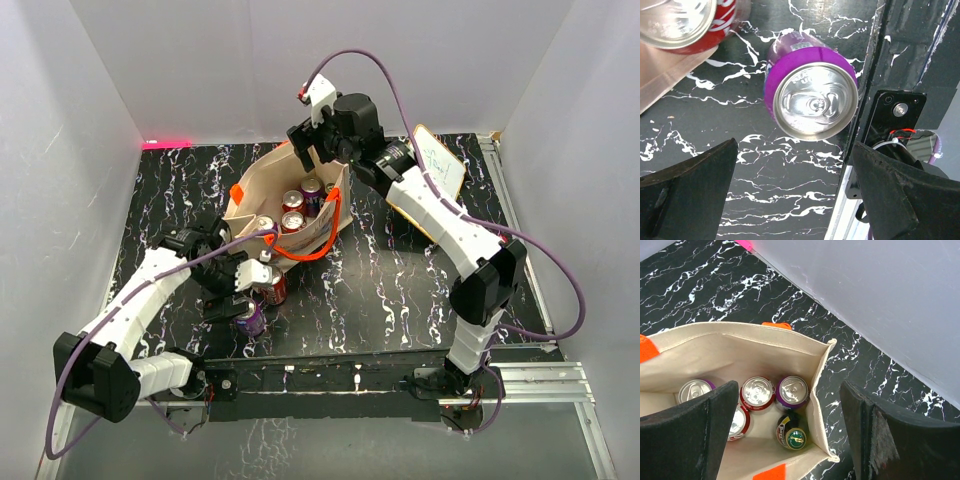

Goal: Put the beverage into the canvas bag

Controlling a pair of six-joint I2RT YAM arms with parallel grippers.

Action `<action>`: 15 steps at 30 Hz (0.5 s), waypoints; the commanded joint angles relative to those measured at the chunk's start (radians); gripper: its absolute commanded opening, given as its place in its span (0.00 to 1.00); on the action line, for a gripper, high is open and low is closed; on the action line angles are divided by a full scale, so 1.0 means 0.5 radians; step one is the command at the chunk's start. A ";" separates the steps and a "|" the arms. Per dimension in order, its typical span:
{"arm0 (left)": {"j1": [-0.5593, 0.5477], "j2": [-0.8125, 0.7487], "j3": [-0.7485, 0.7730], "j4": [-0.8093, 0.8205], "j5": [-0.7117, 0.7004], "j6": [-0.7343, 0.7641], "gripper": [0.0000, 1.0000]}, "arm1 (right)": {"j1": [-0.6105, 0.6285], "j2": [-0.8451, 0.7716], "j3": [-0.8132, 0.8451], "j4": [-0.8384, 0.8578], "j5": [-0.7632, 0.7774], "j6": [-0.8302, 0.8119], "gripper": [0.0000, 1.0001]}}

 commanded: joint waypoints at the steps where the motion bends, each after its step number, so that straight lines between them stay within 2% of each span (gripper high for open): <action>1: -0.065 -0.030 -0.052 -0.011 0.008 0.100 0.97 | -0.027 -0.023 0.051 0.113 0.011 0.035 0.85; 7: -0.213 -0.075 -0.162 0.165 -0.073 0.056 0.97 | -0.041 -0.062 -0.041 0.129 -0.025 0.078 0.85; 15: -0.354 0.058 -0.164 0.331 -0.067 -0.038 0.97 | -0.070 -0.100 -0.078 0.130 -0.032 0.082 0.85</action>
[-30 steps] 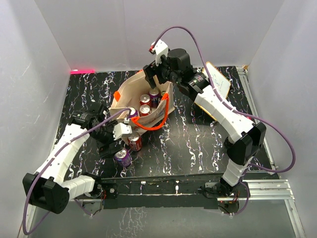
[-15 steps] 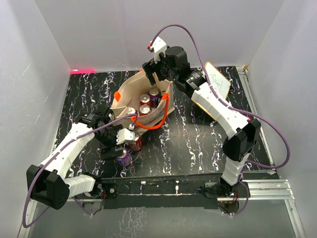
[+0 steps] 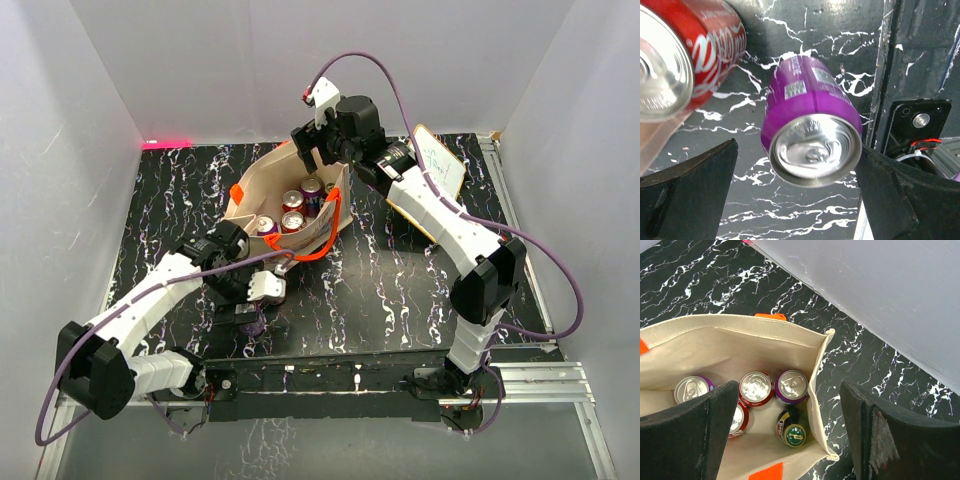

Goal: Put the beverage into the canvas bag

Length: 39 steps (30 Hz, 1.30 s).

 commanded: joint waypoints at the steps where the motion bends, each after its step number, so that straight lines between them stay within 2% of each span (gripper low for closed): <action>1: -0.084 0.060 -0.005 0.111 0.021 -0.058 0.97 | -0.029 -0.107 -0.015 0.114 -0.009 0.033 0.85; 14: -0.203 0.020 -0.089 0.224 0.078 -0.192 0.96 | -0.064 -0.218 -0.134 0.140 -0.017 0.041 0.86; 20: -0.248 0.004 -0.089 0.243 0.079 -0.276 0.87 | -0.070 -0.235 -0.158 0.155 -0.016 0.039 0.86; 25: -0.250 -0.023 -0.004 0.114 0.030 -0.261 0.63 | -0.075 -0.243 -0.154 0.159 -0.006 0.027 0.86; 29: -0.250 -0.032 0.299 -0.125 0.090 -0.298 0.40 | -0.080 -0.248 -0.134 0.157 0.007 -0.006 0.86; 30: -0.250 -0.029 0.374 -0.195 0.112 -0.314 0.33 | -0.082 -0.250 -0.131 0.155 0.014 -0.013 0.86; 33: -0.250 -0.025 0.586 -0.385 0.160 -0.331 0.04 | -0.084 -0.272 -0.158 0.150 -0.001 -0.020 0.86; 34: -0.250 -0.023 0.651 -0.432 0.165 -0.332 0.00 | -0.084 -0.282 -0.167 0.143 -0.016 -0.024 0.86; 39: -0.250 -0.018 0.986 -0.667 0.189 -0.329 0.00 | -0.086 -0.290 -0.157 0.128 0.007 -0.102 0.86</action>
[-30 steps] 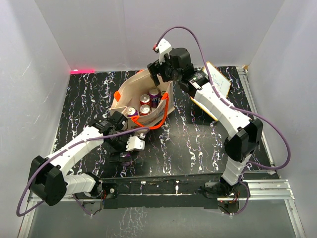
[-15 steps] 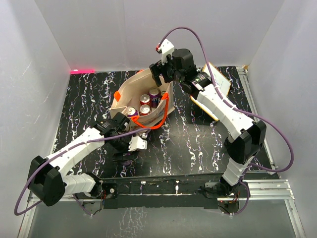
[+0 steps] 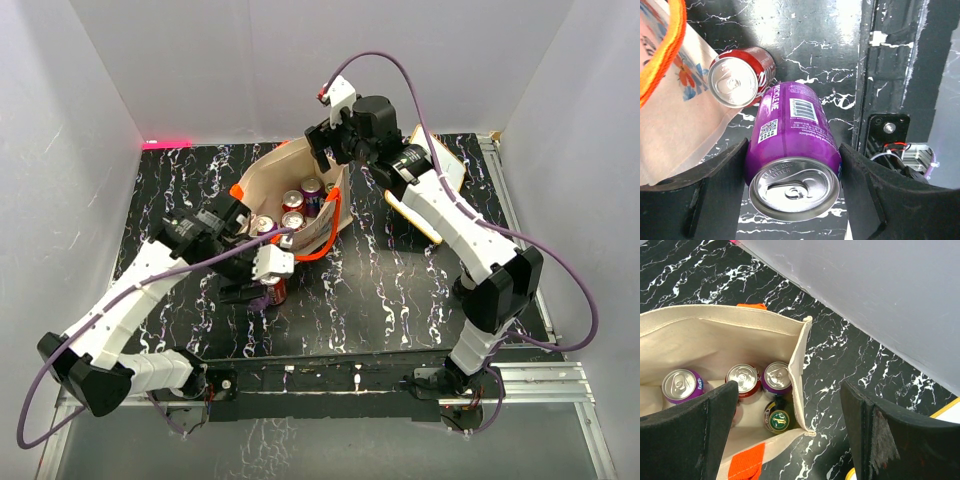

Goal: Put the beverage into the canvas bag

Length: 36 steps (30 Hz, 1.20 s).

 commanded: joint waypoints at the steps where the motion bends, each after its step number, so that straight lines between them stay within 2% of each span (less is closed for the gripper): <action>1: -0.011 -0.055 0.325 -0.360 0.125 -0.024 0.00 | -0.016 -0.126 0.022 0.098 0.026 -0.090 0.86; 8: -0.011 -0.019 0.924 -0.385 0.141 -0.198 0.00 | -0.024 -0.131 0.043 0.097 0.056 -0.152 0.86; 14: -0.012 0.258 1.399 -0.103 -0.018 -0.630 0.00 | -0.024 -0.127 0.047 0.099 0.046 -0.139 0.86; 19: -0.012 0.434 1.484 0.175 -0.256 -0.814 0.00 | -0.044 -0.149 0.028 0.101 0.045 -0.093 0.86; 25: -0.007 0.654 1.532 0.357 -0.515 -0.918 0.00 | -0.105 -0.218 -0.050 0.116 0.026 -0.016 0.86; 32: 0.051 0.847 1.540 0.442 -0.566 -0.950 0.00 | -0.223 -0.284 -0.182 0.126 0.005 0.095 0.86; 36: 0.154 0.895 1.504 0.398 -0.513 -0.910 0.00 | -0.315 -0.311 -0.274 0.130 -0.009 0.154 0.86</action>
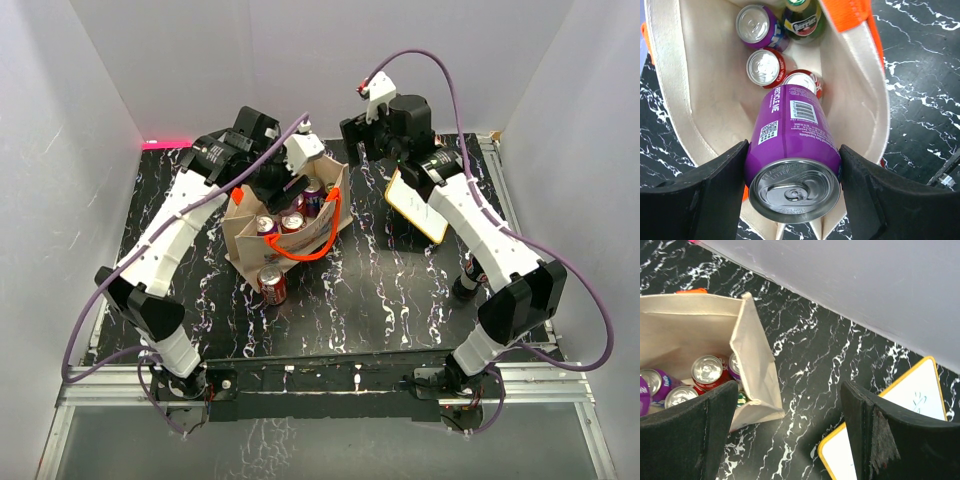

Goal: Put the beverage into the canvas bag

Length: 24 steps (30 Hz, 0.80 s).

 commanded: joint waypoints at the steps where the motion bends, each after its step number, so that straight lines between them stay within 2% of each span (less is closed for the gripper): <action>1: 0.119 -0.028 0.080 0.047 0.031 0.022 0.00 | -0.098 -0.090 -0.075 0.106 -0.020 0.101 0.86; 8: 0.127 -0.006 -0.031 -0.190 0.061 0.236 0.00 | -0.158 -0.042 -0.101 0.105 -0.105 0.119 0.86; 18: 0.129 0.031 0.055 -0.662 0.071 0.430 0.00 | -0.171 0.040 -0.156 0.148 -0.345 0.132 0.85; 24: 0.129 -0.024 -0.102 -0.715 0.032 0.436 0.00 | -0.217 0.067 -0.188 0.205 -0.484 0.088 0.85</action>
